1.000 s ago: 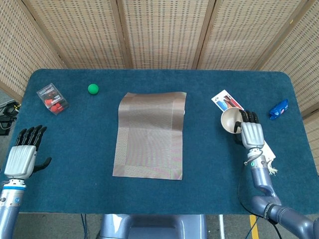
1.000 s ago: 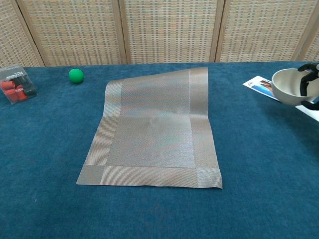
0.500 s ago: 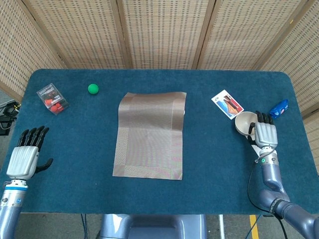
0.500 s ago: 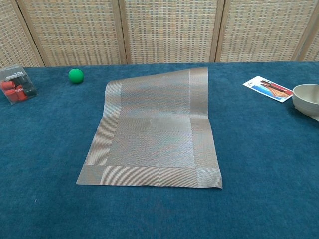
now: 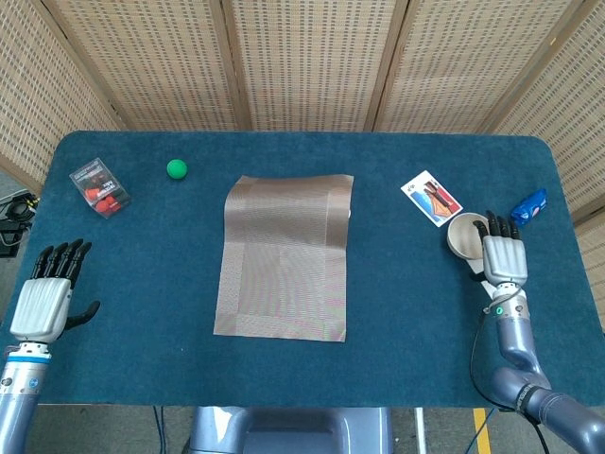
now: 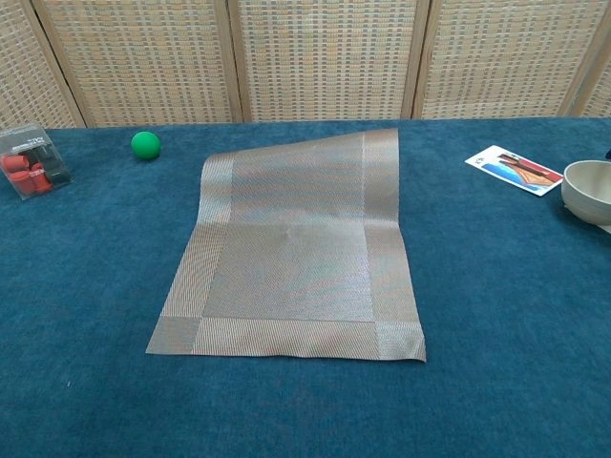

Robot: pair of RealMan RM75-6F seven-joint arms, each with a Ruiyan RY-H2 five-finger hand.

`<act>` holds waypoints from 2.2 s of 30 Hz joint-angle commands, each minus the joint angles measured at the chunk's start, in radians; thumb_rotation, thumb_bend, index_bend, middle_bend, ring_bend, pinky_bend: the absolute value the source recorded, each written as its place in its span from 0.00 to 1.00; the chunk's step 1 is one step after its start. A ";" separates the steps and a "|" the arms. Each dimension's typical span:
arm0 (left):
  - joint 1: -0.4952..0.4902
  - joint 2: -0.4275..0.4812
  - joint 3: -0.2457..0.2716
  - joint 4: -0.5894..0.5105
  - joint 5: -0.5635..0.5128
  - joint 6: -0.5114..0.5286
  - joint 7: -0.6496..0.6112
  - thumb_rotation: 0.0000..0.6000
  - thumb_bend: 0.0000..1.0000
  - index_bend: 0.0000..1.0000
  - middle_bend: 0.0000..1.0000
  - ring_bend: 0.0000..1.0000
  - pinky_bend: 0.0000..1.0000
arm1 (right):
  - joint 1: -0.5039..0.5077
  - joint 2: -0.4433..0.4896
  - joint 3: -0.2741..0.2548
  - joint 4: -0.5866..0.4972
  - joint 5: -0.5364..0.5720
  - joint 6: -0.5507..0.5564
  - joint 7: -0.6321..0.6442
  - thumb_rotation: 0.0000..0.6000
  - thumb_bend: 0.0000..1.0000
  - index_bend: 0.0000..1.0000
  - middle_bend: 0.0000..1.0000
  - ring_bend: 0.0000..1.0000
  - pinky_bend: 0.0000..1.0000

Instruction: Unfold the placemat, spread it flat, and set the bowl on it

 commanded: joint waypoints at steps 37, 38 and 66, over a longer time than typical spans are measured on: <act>0.004 0.001 -0.003 0.030 0.000 -0.015 -0.046 1.00 0.27 0.00 0.00 0.00 0.00 | -0.050 -0.001 -0.178 -0.673 -0.293 0.175 -0.122 1.00 0.09 0.16 0.00 0.00 0.00; 0.003 0.001 -0.005 0.033 -0.003 -0.019 -0.050 1.00 0.27 0.00 0.00 0.00 0.00 | -0.047 -0.012 -0.179 -0.672 -0.291 0.172 -0.129 1.00 0.09 0.16 0.00 0.00 0.00; -0.007 0.005 -0.021 0.052 -0.052 -0.054 -0.064 1.00 0.27 0.00 0.00 0.00 0.00 | -0.033 -0.159 -0.193 -0.557 -0.222 0.120 -0.109 1.00 0.22 0.18 0.00 0.00 0.00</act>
